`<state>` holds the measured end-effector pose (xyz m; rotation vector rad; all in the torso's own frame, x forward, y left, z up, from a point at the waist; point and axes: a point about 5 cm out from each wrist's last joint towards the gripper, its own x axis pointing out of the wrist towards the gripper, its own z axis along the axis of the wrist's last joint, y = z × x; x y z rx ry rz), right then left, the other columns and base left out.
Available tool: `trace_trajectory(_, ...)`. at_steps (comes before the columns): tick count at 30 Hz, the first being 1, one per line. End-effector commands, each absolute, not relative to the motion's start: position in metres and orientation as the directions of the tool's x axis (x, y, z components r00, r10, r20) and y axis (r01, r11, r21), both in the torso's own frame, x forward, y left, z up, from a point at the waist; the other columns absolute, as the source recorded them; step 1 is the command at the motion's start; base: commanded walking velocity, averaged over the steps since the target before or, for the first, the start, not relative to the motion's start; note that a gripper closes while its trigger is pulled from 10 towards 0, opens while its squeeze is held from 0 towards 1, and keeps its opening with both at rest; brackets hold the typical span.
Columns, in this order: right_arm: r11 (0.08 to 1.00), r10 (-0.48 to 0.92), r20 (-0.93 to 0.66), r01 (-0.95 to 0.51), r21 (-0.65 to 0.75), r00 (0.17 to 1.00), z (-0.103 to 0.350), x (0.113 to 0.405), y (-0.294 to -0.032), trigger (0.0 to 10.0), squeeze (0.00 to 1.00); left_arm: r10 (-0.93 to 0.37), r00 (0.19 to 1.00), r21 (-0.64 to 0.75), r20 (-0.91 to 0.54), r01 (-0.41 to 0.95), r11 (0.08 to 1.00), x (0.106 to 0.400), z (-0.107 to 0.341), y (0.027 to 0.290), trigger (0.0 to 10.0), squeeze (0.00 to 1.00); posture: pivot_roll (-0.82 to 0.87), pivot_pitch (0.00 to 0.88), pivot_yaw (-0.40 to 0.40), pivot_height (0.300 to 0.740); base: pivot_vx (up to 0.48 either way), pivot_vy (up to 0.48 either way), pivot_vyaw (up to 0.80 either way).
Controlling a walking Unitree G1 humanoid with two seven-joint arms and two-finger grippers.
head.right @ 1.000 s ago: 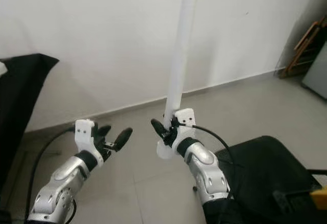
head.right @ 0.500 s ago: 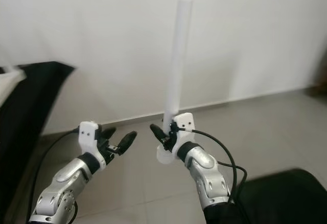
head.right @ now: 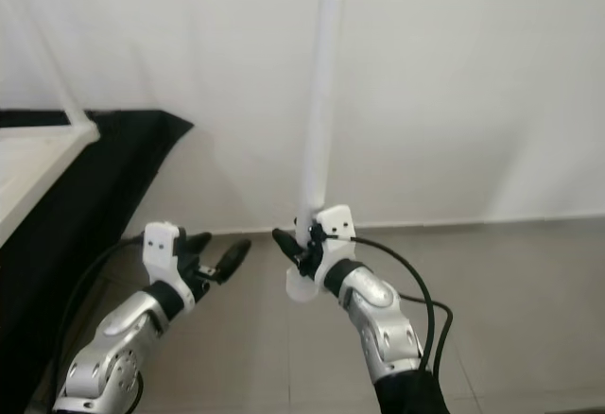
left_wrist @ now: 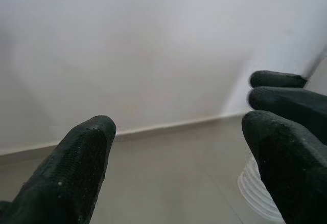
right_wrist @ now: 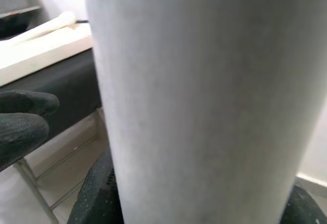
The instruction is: Building children table
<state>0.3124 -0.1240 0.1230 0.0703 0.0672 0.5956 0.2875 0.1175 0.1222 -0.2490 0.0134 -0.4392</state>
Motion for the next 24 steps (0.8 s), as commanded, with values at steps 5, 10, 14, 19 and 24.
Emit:
trace_trajectory(5,0.803,0.593,-0.039,-0.587,0.103,0.805,0.1229,0.313,-0.1171,10.0,0.0,-0.402,0.915,-0.233,0.035,0.399,0.887,0.2876,0.1202,0.1212,10.0,0.0,-0.16,0.042,-0.03,0.74,0.308,0.0,0.0)
trace_trajectory(10,0.803,0.593,-0.04,-0.587,0.104,0.804,0.1226,0.313,-0.1173,10.0,0.0,-0.404,0.914,-0.234,0.034,0.4,0.886,0.2876,0.12,0.1208,10.0,0.0,-0.16,0.042,-0.028,0.74,0.31,0.0,0.0)
trace_trajectory(14,0.802,0.594,-0.038,-0.588,0.106,0.803,0.1225,0.3129,-0.1169,10.0,0.0,-0.414,0.91,-0.229,0.03,0.409,0.883,0.2881,0.1197,0.1199,10.0,0.0,-0.16,0.04,-0.021,0.74,0.309,0.0,0.0)
trace_trajectory(19,0.797,0.6,-0.035,-0.594,0.109,0.799,0.1222,0.3127,-0.116,10.0,0.0,-0.417,0.908,-0.226,0.028,0.412,0.882,0.2877,0.1192,0.12,10.0,0.0,-0.16,0.037,-0.018,0.74,0.309,0.0,0.0)
trace_trajectory(24,0.795,0.603,-0.034,-0.597,0.107,0.797,0.1225,0.3125,-0.1157,10.0,0.0,-0.418,0.908,-0.226,0.028,0.413,0.882,0.2877,0.1193,0.12,10.0,0.0,-0.16,0.039,-0.018,0.74,0.307,0.0,0.0)
